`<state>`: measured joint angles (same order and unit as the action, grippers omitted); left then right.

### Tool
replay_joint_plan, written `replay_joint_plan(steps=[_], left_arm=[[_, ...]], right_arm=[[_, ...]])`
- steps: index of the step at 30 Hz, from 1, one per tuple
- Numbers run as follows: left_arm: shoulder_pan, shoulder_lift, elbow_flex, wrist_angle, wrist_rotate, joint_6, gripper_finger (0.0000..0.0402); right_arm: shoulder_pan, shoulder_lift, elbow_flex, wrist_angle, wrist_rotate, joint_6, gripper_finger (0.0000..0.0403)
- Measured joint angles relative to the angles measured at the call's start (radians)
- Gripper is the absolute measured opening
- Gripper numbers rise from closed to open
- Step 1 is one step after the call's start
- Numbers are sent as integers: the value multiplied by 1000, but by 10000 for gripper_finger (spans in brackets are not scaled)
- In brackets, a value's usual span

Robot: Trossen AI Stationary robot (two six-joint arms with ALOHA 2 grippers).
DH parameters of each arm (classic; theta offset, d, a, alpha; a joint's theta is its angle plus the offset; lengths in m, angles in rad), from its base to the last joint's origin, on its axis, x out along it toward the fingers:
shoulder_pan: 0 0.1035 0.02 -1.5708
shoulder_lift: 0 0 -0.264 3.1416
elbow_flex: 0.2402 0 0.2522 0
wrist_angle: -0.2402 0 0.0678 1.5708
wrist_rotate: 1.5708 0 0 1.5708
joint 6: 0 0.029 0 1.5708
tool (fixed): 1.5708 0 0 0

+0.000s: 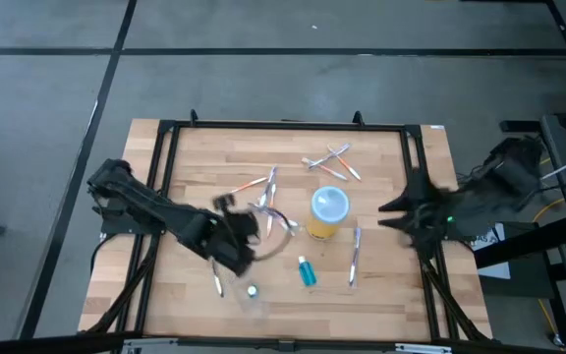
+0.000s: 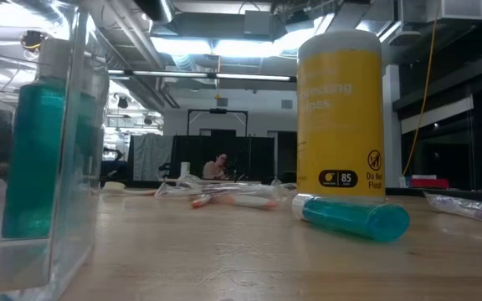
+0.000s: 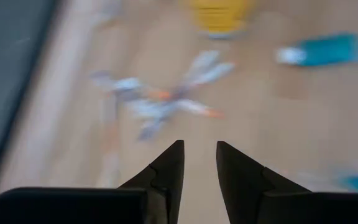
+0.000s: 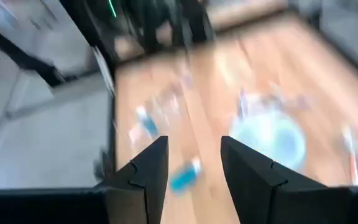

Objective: Pick & Place toothbrushing station
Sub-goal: Put the mouthwash bottle into the middle part of the transparent organizer

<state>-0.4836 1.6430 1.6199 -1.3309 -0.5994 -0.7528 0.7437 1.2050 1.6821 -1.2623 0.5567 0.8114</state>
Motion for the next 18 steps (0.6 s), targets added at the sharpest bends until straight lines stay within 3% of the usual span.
replay_joint_plan(steps=[4, 8, 12, 18], left_arm=[[-67, -151, -43, -89, -117, -272, 100], [-173, -269, -135, -42, -177, -470, 102], [-237, -300, -232, 161, -182, -477, 102], [-244, -287, -308, 342, -251, -490, 102]], right_arm=[[2, -10, -153, 18, -86, 146, 151], [13, -45, -328, 191, -162, 235, 151], [34, -75, -500, 345, -231, 352, 151], [71, -85, -683, 345, -240, 718, 151]])
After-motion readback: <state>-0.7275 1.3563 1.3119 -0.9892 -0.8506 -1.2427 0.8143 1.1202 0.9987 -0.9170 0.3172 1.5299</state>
